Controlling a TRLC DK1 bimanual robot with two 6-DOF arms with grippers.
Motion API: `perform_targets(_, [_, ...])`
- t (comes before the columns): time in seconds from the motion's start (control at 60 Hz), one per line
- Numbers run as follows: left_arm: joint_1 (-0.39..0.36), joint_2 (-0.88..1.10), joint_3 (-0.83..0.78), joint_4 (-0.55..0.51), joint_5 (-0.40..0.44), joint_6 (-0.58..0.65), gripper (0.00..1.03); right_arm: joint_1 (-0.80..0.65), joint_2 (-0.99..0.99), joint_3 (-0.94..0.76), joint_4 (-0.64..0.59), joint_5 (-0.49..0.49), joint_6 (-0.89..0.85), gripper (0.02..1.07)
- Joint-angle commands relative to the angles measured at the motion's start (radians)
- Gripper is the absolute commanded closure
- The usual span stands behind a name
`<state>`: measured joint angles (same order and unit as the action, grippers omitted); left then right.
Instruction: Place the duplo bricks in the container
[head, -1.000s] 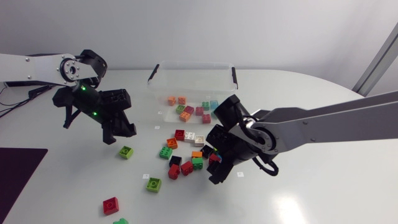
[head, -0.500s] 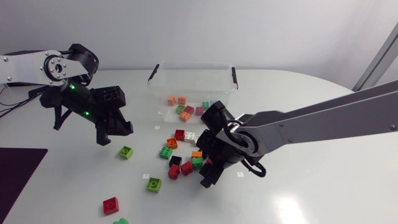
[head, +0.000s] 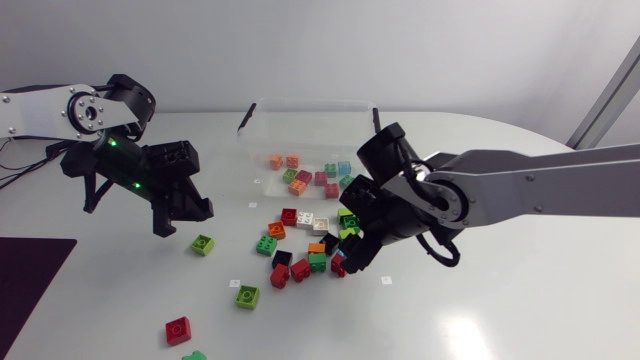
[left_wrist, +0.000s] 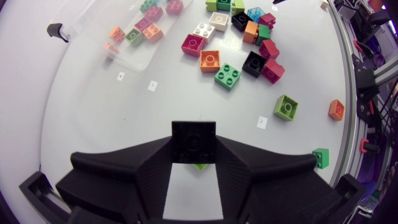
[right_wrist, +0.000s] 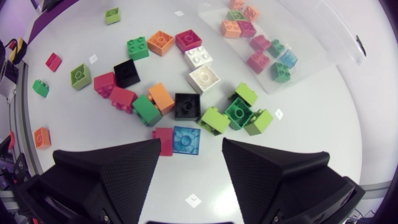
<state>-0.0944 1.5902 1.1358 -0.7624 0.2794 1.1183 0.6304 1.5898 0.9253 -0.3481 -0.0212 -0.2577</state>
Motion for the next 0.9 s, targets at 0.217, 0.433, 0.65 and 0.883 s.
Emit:
perform_targets(0.217, [0.001,-0.021,-0.021,-0.012,0.014,-0.011,0.80,0.006,0.087,-0.032,-0.022,-0.002,0.038,0.11])
perform_targets(0.433, [0.015,-0.050,-0.021,-0.017,0.030,-0.014,0.80,0.029,0.167,0.001,-0.015,-0.002,0.055,0.08])
perform_targets(0.65, [0.016,-0.058,-0.024,-0.025,0.032,-0.012,0.80,0.046,0.230,0.049,-0.008,0.004,0.069,0.09])
perform_targets(0.883, [0.016,-0.065,-0.004,-0.026,0.046,-0.026,0.80,0.048,0.299,0.099,0.004,0.010,0.072,0.16])
